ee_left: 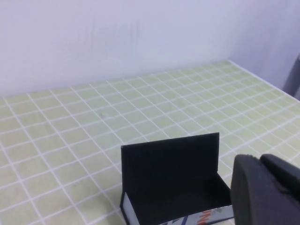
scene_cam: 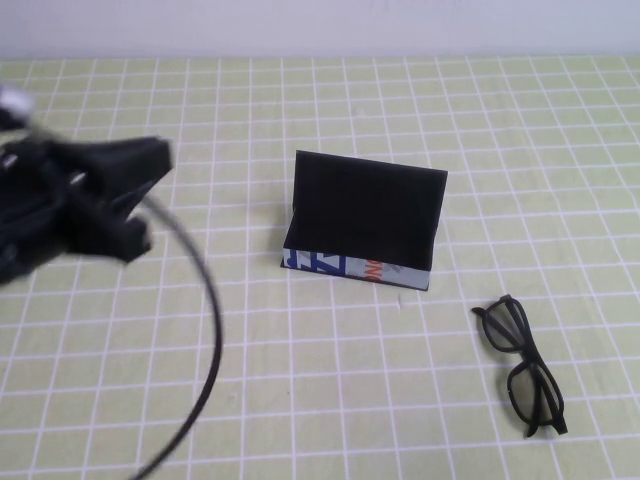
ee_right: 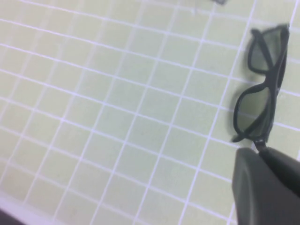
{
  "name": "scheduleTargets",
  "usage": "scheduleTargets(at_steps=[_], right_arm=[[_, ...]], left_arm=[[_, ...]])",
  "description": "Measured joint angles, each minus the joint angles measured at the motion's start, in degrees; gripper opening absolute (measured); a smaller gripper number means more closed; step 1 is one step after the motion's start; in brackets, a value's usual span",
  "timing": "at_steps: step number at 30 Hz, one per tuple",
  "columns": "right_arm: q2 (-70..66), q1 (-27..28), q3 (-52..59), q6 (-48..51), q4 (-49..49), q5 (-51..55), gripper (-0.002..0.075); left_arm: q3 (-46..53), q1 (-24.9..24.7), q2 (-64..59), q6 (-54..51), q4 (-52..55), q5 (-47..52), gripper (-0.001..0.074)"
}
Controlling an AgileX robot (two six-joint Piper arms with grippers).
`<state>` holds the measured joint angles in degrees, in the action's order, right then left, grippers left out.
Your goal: Take glasses out of glasses case
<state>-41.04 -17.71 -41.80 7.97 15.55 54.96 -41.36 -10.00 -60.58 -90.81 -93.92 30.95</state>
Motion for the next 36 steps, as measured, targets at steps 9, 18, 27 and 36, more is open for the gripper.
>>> scheduleTargets(at_steps=[9,18,27,36], right_arm=[[26.0,0.0,4.7,-0.1,0.9,5.6,-0.0016],[37.7,0.0,11.3,0.6,2.1,-7.3,-0.0016],[37.8,0.0,27.2,6.9,9.4,-39.4,-0.0016],[36.9,0.0,34.1,7.3,11.3,-50.8,-0.0016]], left_arm=[[16.9,0.0,26.8,0.9,-2.2,-10.8,-0.0004],[29.7,0.0,41.0,1.0,-2.7,-15.7,-0.0004],[41.3,0.0,42.9,0.0,-3.2,-21.8,-0.0004],[42.8,0.0,42.9,-0.9,-4.1,-26.7,-0.0004]])
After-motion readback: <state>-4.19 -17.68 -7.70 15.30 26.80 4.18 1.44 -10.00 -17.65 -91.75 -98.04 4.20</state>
